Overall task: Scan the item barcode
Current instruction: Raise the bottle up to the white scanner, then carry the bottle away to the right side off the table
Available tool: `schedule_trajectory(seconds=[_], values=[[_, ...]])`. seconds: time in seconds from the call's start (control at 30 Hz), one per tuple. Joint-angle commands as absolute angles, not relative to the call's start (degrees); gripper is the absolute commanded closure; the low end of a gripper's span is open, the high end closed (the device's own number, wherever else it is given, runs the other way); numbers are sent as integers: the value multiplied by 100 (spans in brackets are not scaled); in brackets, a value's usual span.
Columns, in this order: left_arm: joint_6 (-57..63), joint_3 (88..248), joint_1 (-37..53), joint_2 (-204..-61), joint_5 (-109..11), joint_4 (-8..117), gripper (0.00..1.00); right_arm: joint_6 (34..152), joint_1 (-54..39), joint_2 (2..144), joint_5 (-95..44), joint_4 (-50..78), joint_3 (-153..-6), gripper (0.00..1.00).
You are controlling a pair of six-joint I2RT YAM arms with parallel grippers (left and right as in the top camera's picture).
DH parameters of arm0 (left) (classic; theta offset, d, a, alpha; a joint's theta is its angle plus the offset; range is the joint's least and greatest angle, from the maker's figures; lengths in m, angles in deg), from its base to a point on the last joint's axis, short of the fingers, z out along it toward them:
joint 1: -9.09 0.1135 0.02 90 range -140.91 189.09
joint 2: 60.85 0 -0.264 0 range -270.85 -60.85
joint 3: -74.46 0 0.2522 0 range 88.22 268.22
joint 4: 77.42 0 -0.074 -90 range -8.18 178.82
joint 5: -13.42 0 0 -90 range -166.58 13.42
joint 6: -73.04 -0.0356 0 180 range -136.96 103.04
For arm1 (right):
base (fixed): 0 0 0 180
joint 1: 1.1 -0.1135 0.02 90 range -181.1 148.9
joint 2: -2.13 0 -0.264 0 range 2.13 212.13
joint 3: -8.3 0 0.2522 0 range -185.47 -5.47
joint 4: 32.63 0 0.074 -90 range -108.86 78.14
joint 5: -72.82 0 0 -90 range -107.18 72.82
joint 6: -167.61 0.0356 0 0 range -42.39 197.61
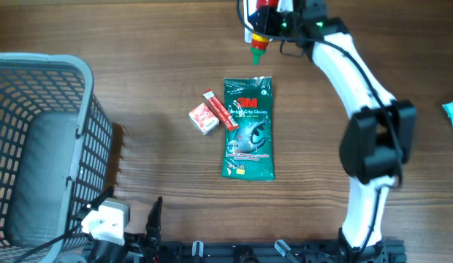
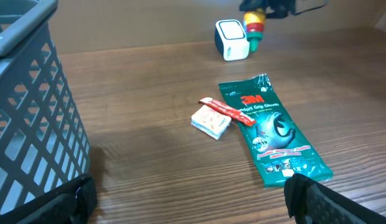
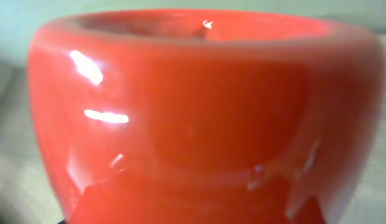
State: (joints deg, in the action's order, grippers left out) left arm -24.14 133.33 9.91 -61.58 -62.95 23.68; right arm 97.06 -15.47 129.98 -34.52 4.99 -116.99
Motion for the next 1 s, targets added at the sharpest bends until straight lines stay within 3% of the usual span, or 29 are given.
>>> schedule_trajectory(seconds=[0.0, 0.27, 0.43, 0.67, 0.77, 0.97], values=[[-2414, 13344, 1022, -6110, -6203, 2383, 0, 10156, -1539, 13806, -2899, 357, -12715, 64], [-2414, 13344, 1022, -6110, -6203, 2383, 0, 10565, -1512, 14134, -2873, -139, -12827, 66], [-2414, 13344, 1022, -6110, -6203, 2383, 0, 10591, -933, 13747, -3439, 661, -12857, 71], [-2414, 13344, 1022, -6110, -6203, 2383, 0, 9869, 1124, 13507, -3354, 2479, -12857, 71], [-2414, 13344, 1022, -6110, -6203, 2383, 0, 9550, 1943, 13509, -3251, 2711, -12857, 67], [-2414, 13344, 1022, -6110, -6203, 2383, 0, 9107, 3364, 13815, -1737, 2794, -12836, 64]])
